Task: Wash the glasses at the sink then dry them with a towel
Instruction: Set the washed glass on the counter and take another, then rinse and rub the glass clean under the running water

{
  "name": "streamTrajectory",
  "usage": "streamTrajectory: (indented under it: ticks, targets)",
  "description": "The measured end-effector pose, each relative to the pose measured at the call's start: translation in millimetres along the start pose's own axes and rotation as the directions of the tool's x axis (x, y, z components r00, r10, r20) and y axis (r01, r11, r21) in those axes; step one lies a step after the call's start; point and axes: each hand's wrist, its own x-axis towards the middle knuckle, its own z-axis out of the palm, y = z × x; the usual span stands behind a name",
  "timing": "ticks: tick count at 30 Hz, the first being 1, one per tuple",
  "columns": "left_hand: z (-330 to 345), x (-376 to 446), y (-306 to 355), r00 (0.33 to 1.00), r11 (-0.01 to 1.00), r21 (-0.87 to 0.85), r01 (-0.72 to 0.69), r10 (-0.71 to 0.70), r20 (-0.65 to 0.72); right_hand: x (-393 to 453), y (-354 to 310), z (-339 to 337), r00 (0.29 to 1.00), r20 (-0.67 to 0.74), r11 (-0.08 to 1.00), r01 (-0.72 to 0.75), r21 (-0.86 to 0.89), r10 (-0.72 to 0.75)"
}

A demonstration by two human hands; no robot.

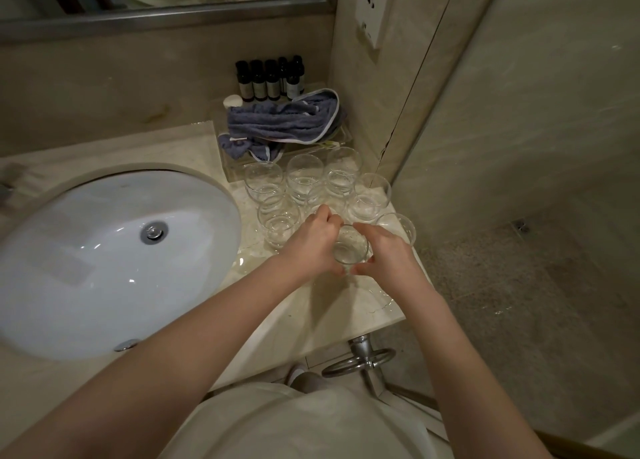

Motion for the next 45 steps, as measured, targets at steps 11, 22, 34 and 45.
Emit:
streamTrajectory:
  ticks: [11,22,34,45]
  targets:
    - [-5.2,-6.5,-8.9,0.999,0.999,0.023,-0.037,0.037,0.025,-14.4,-11.6,-11.2,0.999,-0.012,0.97,-0.035,-0.241,0.033]
    - [-71.8,-74.5,-82.6,0.992,0.981,0.189,0.053,-0.074,0.102,4.6,-128.6,-17.6,0.976,0.176,0.843,0.199,-0.499,-0.126]
    - [-153.5,-306.8,-329.8,0.825,0.825,0.032,0.564,-0.564,-0.031,40.2,-425.1,121.7,0.761,0.499,0.625,0.636,-0.453,-0.414]
    - [-204.2,-413.4,-509.5,0.691,0.701,-0.144,0.698,-0.713,-0.119,78.9,-616.1,217.1,0.669,0.554,0.564,0.733,-0.38,-0.496]
